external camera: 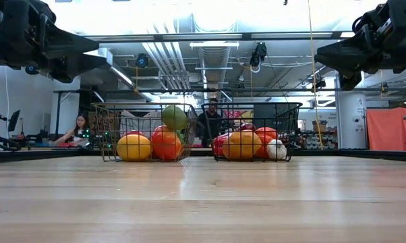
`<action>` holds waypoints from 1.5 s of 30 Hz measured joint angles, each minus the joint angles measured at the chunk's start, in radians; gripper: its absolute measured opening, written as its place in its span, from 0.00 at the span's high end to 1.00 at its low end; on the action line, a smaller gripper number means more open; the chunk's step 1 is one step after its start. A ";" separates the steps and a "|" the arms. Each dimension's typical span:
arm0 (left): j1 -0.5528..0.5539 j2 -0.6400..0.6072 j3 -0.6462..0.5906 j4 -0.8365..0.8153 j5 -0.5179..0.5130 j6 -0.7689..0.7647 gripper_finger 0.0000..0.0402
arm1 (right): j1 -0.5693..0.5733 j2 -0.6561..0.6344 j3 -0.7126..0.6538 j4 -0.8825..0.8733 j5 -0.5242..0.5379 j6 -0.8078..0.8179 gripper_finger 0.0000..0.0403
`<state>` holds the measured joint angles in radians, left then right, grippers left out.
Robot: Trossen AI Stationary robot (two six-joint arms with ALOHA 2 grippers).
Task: Sort produce into baskets
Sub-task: Return to Home Position
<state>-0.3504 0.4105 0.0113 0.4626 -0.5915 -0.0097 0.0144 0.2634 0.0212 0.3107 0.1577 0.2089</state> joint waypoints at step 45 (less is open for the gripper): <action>0.000 0.004 0.000 0.000 0.000 0.000 0.29 | 0.000 0.000 0.002 0.000 0.000 0.000 0.82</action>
<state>-0.3507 0.4149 0.0110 0.4626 -0.5915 -0.0097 0.0143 0.2634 0.0231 0.3106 0.1580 0.2089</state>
